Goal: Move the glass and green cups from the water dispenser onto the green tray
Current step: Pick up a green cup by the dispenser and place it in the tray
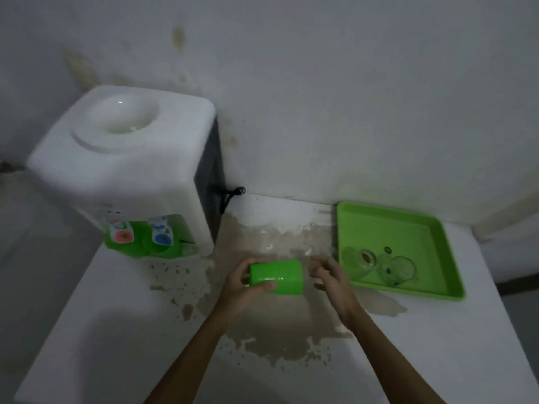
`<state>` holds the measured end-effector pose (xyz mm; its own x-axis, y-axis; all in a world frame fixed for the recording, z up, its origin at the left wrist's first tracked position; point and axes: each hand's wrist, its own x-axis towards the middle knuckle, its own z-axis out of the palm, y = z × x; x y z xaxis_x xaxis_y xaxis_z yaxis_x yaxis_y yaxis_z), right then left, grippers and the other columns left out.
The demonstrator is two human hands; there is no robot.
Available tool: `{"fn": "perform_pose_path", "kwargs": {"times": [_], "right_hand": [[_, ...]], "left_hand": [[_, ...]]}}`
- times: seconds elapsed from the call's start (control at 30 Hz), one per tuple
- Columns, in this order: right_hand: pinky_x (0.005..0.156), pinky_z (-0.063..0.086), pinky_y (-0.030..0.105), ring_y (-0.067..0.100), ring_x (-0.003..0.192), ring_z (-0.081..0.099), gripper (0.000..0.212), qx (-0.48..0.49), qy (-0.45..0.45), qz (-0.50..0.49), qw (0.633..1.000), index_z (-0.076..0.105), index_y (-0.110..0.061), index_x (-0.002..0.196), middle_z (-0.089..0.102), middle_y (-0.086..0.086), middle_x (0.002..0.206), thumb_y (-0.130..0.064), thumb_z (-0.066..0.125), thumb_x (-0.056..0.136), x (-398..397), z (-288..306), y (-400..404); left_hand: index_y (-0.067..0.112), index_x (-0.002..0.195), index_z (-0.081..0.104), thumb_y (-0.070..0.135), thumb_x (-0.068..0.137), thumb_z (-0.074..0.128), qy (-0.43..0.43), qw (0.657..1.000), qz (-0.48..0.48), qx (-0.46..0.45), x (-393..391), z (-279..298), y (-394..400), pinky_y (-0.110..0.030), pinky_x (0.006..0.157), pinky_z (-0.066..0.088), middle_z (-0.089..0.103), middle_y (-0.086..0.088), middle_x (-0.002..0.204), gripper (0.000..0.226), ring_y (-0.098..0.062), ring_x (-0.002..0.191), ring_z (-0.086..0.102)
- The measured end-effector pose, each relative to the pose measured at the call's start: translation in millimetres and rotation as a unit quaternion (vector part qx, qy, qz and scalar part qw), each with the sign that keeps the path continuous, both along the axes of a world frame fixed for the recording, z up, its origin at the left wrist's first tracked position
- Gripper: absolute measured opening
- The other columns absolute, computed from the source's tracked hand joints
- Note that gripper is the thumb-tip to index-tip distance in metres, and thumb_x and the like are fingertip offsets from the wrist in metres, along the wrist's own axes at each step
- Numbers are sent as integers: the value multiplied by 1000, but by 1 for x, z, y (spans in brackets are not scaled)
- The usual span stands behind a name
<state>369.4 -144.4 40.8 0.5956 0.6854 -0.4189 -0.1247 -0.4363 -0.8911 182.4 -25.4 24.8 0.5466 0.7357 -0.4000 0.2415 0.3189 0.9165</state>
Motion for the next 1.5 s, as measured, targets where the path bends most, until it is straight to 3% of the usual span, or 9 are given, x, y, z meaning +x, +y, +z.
{"fn": "perform_pose_path", "kwargs": {"times": [0.17, 0.23, 0.43, 0.6, 0.77, 0.97, 1.13, 1.37, 1.5], "right_hand": [[91, 53, 49, 26, 104, 64, 23, 22, -78, -85, 993, 70, -16, 103, 68, 0, 104, -26, 65, 83, 69, 10, -36], [88, 52, 44, 26, 100, 64, 20, 34, -95, -109, 989, 69, -11, 104, 69, 3, 101, -18, 69, 85, 95, 14, -47], [79, 53, 39, 24, 92, 66, 24, 51, -138, -157, 977, 70, -17, 100, 71, 6, 100, -27, 68, 78, 175, 6, -69], [76, 52, 31, 24, 91, 66, 19, 72, -139, -176, 972, 69, -14, 101, 68, 8, 102, -17, 70, 82, 224, -5, -70], [73, 52, 29, 24, 90, 65, 19, 75, -119, -185, 973, 68, -11, 103, 67, 10, 104, -10, 70, 85, 251, -21, -63], [73, 54, 36, 25, 89, 65, 22, 67, -100, -194, 974, 67, -11, 104, 67, 8, 104, -7, 70, 83, 262, -39, -61], [66, 50, 13, 14, 84, 63, 21, 60, -108, -210, 970, 67, -10, 104, 67, 5, 104, -6, 70, 84, 268, -44, -65], [65, 49, 11, 19, 88, 66, 19, 46, -144, -200, 968, 68, -9, 102, 68, 8, 102, -7, 70, 83, 263, -40, -70], [68, 52, 18, 20, 87, 66, 17, 53, -167, -182, 968, 68, -9, 99, 68, 9, 100, -4, 70, 83, 248, -33, -69]], "left_hand": [[25, 102, 67, 11, 65, 90, 0, 995, -29, 91, 90, 13, -15, -18, 65, 54, 68, 8, 94, 45, -6, 82, 62], [30, 103, 66, 17, 63, 90, 4, 989, -44, 140, 125, 19, -17, -20, 69, 53, 68, 9, 98, 48, 0, 83, 61], [32, 113, 62, 25, 63, 86, 60, 948, -91, 299, 232, 25, -17, -27, 82, 48, 58, 1, 111, 56, -14, 101, 57], [35, 116, 57, 30, 64, 83, 136, 908, -147, 369, 298, 14, -15, -34, 90, 51, 56, 4, 121, 58, -18, 114, 56], [31, 120, 57, 26, 67, 83, 210, 874, -236, 370, 335, -9, -18, -38, 92, 50, 53, -1, 127, 59, -23, 123, 51], [29, 123, 56, 24, 69, 82, 226, 850, -284, 383, 360, -34, -30, -40, 90, 51, 54, -1, 125, 60, -24, 119, 53], [28, 124, 54, 20, 68, 82, 225, 841, -302, 387, 372, -41, -37, -41, 92, 50, 54, -1, 123, 63, -24, 118, 50], [31, 130, 48, 18, 68, 84, 210, 854, -304, 366, 367, -40, -43, -41, 90, 52, 50, -2, 126, 73, -25, 118, 53], [31, 133, 46, 19, 68, 82, 185, 877, -268, 354, 343, -29, -38, -40, 91, 52, 49, -2, 130, 75, -24, 119, 54]]}}
